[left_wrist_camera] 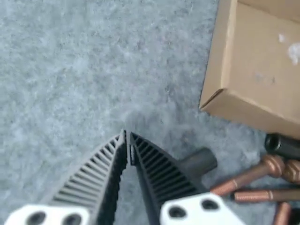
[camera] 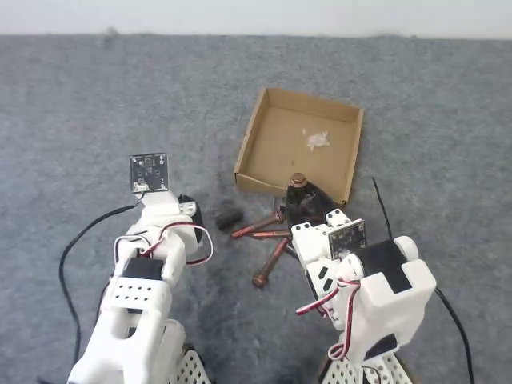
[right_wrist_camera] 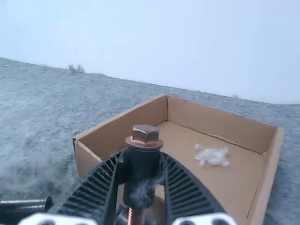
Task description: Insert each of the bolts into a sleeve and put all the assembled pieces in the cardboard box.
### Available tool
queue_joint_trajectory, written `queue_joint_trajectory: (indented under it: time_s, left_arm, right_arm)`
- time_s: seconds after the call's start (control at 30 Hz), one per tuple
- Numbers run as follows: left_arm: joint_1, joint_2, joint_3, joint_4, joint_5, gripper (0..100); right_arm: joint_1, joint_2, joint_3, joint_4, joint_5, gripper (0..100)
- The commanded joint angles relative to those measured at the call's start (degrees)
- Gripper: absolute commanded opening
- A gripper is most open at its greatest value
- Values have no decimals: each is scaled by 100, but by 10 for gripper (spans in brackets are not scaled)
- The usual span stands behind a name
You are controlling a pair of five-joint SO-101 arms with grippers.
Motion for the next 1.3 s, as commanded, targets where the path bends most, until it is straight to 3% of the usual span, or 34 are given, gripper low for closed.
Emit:
queue_joint_trajectory:
  time_s: [0.0,0.27,0.5,0.67,0.8,0.97,1.17,1.27]
  left_arm:
    - [-9,-132,-224,237,62,13]
    - [-9,-132,-268,527,18,15]
    - [-352,-132,-453,897,9,114]
    - [-334,-132,-453,862,105,32]
    - [-325,-132,-479,879,-105,9]
    - [-325,9,-541,897,-105,9]
    - [-369,1512,-1552,1389,-149,11]
    - [-369,2382,-2264,1952,-501,11]
  right_arm:
    - [66,-268,185,-189,70,6]
    - [356,-277,185,-198,70,6]
    - [347,-277,193,-66,343,5]
    - [356,-690,290,180,343,5]
    - [488,-1560,396,1138,334,5]
    - [822,-3002,334,3108,53,5]
    - [866,-4998,316,5824,-114,5]
    - [945,-6062,290,7169,-273,5]
